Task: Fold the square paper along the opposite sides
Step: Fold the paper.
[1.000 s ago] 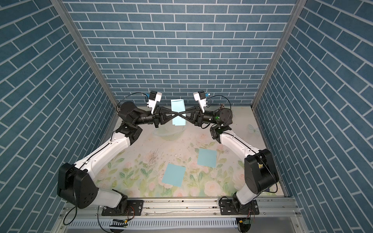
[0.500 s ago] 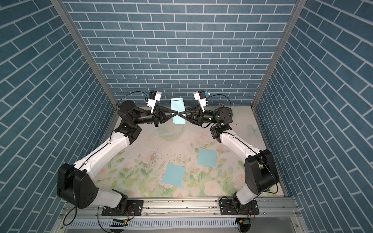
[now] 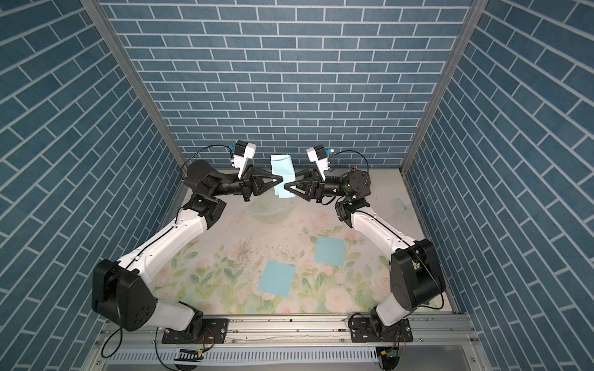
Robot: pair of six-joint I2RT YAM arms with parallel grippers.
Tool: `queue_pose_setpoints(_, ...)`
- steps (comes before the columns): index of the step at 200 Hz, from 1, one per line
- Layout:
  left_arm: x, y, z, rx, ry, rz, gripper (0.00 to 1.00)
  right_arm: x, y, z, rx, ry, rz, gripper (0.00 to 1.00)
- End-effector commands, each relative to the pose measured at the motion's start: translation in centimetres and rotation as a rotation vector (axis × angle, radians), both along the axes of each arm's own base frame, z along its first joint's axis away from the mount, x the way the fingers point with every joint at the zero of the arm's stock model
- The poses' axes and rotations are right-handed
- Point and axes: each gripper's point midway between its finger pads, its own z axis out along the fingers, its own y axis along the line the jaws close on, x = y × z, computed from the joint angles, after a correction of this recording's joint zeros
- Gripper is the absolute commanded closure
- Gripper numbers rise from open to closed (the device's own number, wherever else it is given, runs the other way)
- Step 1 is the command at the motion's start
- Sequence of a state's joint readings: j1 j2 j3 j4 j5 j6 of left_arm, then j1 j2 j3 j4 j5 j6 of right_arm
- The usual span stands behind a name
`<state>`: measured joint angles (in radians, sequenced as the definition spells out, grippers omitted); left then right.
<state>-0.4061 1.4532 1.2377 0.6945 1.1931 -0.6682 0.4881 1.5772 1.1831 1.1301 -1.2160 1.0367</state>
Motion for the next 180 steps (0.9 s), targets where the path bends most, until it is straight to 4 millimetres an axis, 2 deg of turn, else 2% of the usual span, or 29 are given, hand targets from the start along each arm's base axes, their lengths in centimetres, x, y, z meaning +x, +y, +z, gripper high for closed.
queue_pose_setpoints(1, -0.1, -0.1, 0.7, -0.01, -0.036, -0.018, 0.99, -1.5, -0.8, 1.8, 0.033, -0.081, 0.017, 0.65)
queue_pose_setpoints(32, 0.1, -0.2, 0.6, -0.009, -0.03, -0.014, 0.93, -1.3, -0.7, 1.7, 0.032, -0.072, 0.015, 0.77)
queue_pose_setpoints(63, 0.2, -0.3, 0.5, -0.005, -0.026, -0.006, 0.87, -1.1, -0.5, 1.6, 0.029, -0.065, 0.017, 0.83)
queue_pose_setpoints(93, 0.3, -0.5, -0.1, 0.017, -0.025, 0.005, 0.85, -0.8, -0.2, 1.5, 0.028, -0.06, 0.019, 0.91)
queue_pose_setpoints(159, 0.5, -0.7, -0.7, 0.031, -0.014, 0.007, 0.86, -0.9, 0.1, 1.6, 0.027, -0.056, 0.025, 0.94)
queue_pose_setpoints(180, 0.6, -0.7, -1.0, 0.035, -0.01, 0.009, 0.89, -0.8, 0.1, 1.6, 0.027, -0.054, 0.024, 0.94)
